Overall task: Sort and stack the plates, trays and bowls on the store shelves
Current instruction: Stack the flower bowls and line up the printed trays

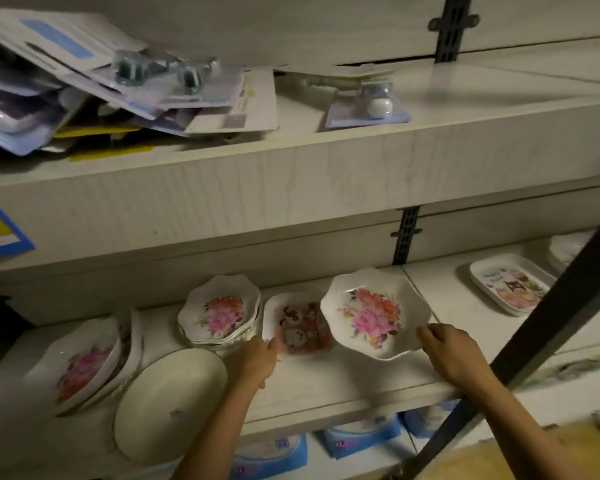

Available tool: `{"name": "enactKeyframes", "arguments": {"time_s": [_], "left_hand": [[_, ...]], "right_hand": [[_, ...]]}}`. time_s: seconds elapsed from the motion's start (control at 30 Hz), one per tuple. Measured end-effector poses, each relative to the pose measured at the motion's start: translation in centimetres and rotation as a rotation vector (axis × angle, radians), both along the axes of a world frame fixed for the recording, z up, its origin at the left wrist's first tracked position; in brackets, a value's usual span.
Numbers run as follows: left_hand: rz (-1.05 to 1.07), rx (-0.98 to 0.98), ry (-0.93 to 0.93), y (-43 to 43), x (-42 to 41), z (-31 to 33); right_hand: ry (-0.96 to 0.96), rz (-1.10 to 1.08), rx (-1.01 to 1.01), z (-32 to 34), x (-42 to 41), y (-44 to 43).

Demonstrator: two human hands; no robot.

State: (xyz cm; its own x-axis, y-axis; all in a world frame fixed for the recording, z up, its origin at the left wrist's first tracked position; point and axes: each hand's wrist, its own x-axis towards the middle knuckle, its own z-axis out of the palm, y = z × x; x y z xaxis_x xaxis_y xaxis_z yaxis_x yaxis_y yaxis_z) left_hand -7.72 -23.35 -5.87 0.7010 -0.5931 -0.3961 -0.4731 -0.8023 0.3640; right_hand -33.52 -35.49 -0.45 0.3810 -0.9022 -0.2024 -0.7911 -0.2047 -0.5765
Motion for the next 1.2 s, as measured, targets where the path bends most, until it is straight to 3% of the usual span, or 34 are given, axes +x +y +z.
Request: {"name": "enactKeyframes", "arguments": {"time_s": [0.17, 0.4, 0.5, 0.7, 0.97, 1.2], "left_hand": [[-0.101, 0.060, -0.233, -1.2, 1.5, -1.4], [-0.139, 0.109, -0.234, -1.6, 0.9, 0.4], [-0.103, 0.018, -0.152, -2.1, 1.1, 1.0], [-0.187, -0.099, -0.198, -1.8, 1.0, 2.2], [-0.196, -0.446, -0.104, 1.3, 0.2, 5.6], [-0.352, -0.502, -0.010, 5.0, -1.2, 7.7]], "right_hand": [[-0.020, -0.097, 0.007, -0.8, -1.4, 2.3], [-0.072, -0.157, 0.033, -1.2, -2.3, 3.2], [-0.071, -0.175, 0.031, -1.2, -2.4, 3.5], [-0.061, -0.203, 0.010, -0.9, -2.7, 4.3], [-0.081, -0.273, 0.000, -0.7, -5.0, 7.1], [-0.058, -0.297, -0.037, -1.0, -10.0, 10.6]]}}
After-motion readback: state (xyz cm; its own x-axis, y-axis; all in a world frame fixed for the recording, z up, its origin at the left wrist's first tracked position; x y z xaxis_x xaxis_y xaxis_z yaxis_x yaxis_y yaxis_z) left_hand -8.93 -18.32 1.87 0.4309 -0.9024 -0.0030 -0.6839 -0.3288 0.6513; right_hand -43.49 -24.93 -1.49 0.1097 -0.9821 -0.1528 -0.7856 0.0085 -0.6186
